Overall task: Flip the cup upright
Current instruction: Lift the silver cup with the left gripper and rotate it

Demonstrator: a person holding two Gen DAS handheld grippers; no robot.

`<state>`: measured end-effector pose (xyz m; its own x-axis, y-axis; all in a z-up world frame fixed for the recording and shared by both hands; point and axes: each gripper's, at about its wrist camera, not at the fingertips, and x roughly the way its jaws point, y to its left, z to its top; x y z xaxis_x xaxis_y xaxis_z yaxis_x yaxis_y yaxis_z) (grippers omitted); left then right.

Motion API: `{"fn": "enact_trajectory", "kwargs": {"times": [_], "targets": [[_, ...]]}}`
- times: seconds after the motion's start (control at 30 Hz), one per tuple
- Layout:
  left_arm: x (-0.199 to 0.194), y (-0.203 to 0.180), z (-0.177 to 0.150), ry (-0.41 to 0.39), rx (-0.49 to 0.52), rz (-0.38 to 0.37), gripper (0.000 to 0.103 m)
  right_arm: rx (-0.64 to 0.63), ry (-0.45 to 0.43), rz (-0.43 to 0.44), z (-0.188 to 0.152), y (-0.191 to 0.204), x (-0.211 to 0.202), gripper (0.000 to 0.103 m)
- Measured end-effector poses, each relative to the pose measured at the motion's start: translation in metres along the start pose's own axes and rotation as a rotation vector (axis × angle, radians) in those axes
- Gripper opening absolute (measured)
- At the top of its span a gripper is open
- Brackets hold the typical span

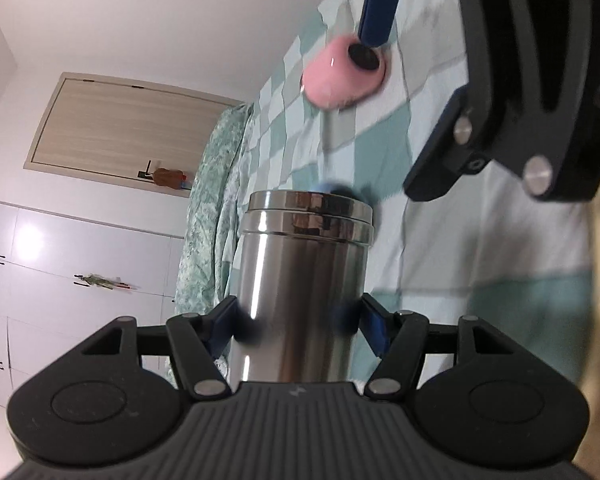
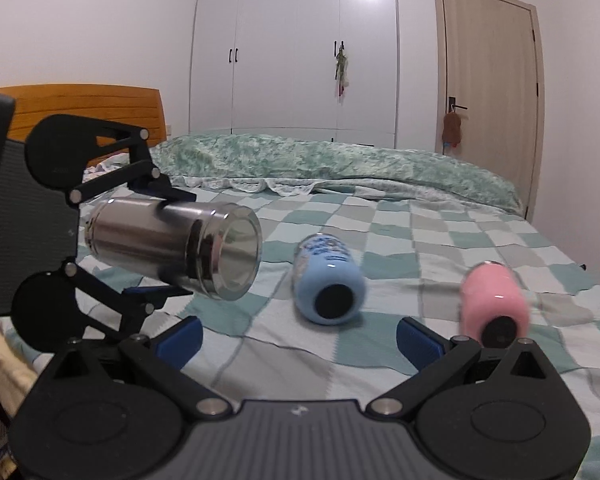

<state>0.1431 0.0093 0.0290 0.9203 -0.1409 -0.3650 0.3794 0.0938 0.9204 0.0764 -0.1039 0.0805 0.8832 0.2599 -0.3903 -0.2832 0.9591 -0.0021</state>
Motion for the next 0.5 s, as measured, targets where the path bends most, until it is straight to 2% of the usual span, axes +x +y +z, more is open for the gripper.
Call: {"fn": "enact_trajectory", "kwargs": {"times": [0.17, 0.33, 0.5], "targets": [[-0.011, -0.019, 0.041, 0.001, -0.04, -0.011, 0.065, -0.017, -0.004, -0.001, -0.007, -0.032, -0.026, 0.103], [-0.001, -0.052, 0.075, 0.042, -0.064, -0.037, 0.065, -0.052, 0.013, 0.023, -0.02, -0.068, -0.042, 0.103], [0.013, -0.076, 0.079, 0.11, -0.055, -0.061, 0.065, -0.067, 0.058, 0.052, -0.032, -0.093, -0.038, 0.103]]}}
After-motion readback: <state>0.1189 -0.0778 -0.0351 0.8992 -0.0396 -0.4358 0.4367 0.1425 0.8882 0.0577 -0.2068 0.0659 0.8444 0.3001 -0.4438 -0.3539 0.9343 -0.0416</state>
